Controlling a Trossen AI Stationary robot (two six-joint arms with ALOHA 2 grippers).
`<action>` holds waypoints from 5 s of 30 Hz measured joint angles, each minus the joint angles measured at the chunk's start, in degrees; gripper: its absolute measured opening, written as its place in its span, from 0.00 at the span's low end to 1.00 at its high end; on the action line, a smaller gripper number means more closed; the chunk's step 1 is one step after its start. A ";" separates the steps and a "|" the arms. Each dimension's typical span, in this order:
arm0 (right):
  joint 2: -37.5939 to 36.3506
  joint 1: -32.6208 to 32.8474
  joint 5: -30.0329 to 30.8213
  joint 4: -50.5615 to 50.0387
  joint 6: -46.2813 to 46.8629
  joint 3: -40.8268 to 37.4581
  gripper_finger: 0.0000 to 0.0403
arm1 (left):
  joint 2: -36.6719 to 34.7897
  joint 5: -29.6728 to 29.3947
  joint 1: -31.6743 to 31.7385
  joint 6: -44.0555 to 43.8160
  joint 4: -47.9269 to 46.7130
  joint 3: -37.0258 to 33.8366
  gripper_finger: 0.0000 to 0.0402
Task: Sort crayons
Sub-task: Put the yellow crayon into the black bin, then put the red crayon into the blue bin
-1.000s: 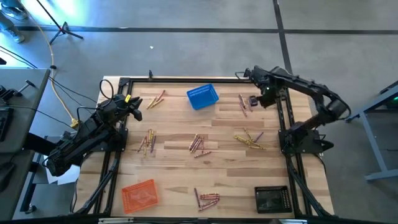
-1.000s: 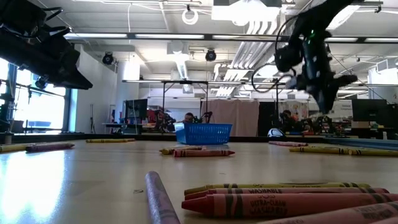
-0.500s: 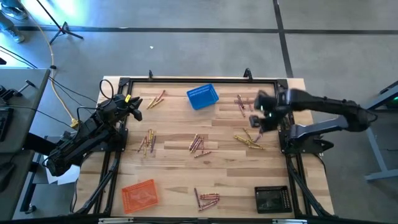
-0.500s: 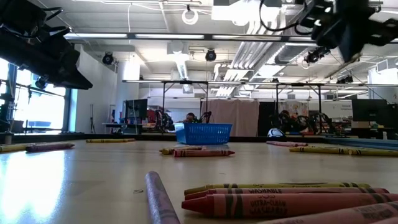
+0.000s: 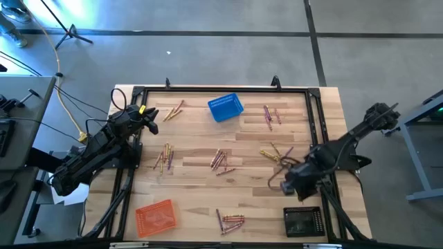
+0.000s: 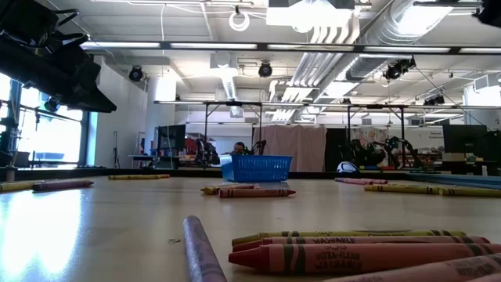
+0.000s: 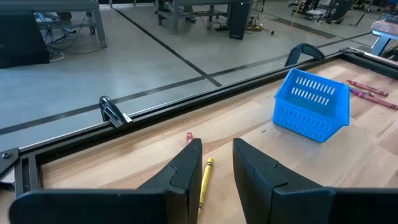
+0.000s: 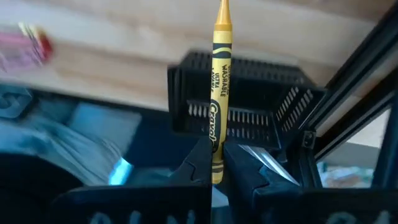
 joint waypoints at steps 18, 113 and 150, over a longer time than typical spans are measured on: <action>12.30 17.60 0.33 8.06 -13.30 0.00 0.03 | 0.00 0.00 0.00 0.00 0.00 -0.02 0.19; 32.03 -69.37 22.27 11.13 -86.79 0.35 0.13 | 0.00 0.00 -0.02 0.00 0.00 -0.01 0.19; 28.15 -66.80 8.22 63.03 -78.84 0.00 0.04 | 0.00 0.00 -0.02 0.00 0.00 0.00 0.19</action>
